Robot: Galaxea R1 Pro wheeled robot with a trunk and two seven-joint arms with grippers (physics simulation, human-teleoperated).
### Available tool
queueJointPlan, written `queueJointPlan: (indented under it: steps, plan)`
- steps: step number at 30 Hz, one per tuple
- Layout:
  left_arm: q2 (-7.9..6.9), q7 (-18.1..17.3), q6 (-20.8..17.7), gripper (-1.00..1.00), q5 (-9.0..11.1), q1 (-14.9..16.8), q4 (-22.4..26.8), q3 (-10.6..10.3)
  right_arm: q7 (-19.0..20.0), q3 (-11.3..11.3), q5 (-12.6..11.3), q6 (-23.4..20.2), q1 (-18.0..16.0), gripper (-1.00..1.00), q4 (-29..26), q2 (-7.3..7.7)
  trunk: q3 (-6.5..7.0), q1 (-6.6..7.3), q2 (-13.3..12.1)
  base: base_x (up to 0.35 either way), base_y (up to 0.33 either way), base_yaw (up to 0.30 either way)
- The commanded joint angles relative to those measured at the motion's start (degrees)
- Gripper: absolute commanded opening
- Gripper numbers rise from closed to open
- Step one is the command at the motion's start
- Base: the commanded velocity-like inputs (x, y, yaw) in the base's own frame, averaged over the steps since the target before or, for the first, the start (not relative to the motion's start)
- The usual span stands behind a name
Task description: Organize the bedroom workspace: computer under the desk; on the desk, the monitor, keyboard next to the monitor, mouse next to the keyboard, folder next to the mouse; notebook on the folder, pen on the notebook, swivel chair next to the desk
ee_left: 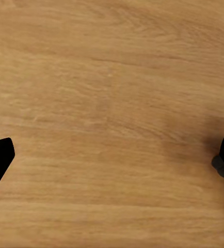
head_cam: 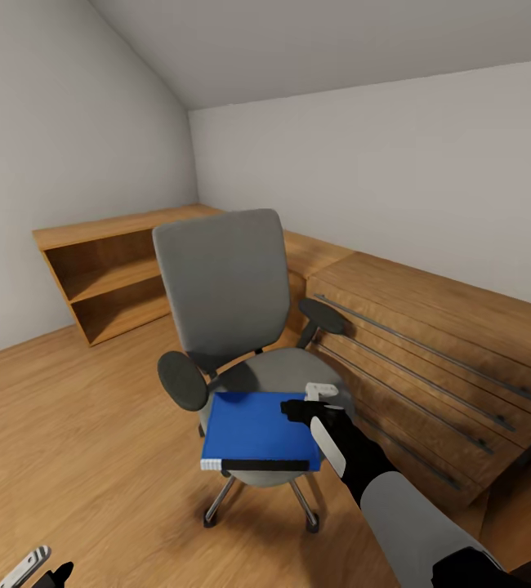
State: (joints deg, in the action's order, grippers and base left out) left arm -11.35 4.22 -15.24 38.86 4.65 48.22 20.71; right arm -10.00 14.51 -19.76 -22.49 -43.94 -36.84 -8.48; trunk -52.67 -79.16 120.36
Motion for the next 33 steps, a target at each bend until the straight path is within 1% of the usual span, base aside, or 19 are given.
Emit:
queueJointPlan:
  steps: [1,11,24,33]
  plan:
    - [0.0,0.34,-0.32,1.0,0.61,0.01,0.12,0.02,-0.55,0.33,-0.89,-0.18,-0.01,1.0,2.92,0.04,-0.06,0.0,0.02,0.0,0.0,0.0]
    - [0.01,0.3,-0.32,1.0,0.67,0.01,0.12,-0.05,-0.6,0.26,-0.84,-0.18,-0.01,1.0,2.89,0.04,-0.06,0.0,0.02,-0.137,0.0,0.0]
    - [0.01,0.33,-0.32,1.0,0.69,0.01,0.12,-0.06,-0.58,0.26,-0.81,-0.18,-0.01,1.0,2.69,0.04,-0.06,0.0,0.02,-0.019,0.0,0.0]
    - [0.01,0.35,-0.32,1.0,0.69,0.01,0.12,-0.06,-0.55,0.17,-0.79,-0.18,-0.01,1.0,2.58,0.26,-0.06,0.0,0.02,-0.09,0.0,0.0]
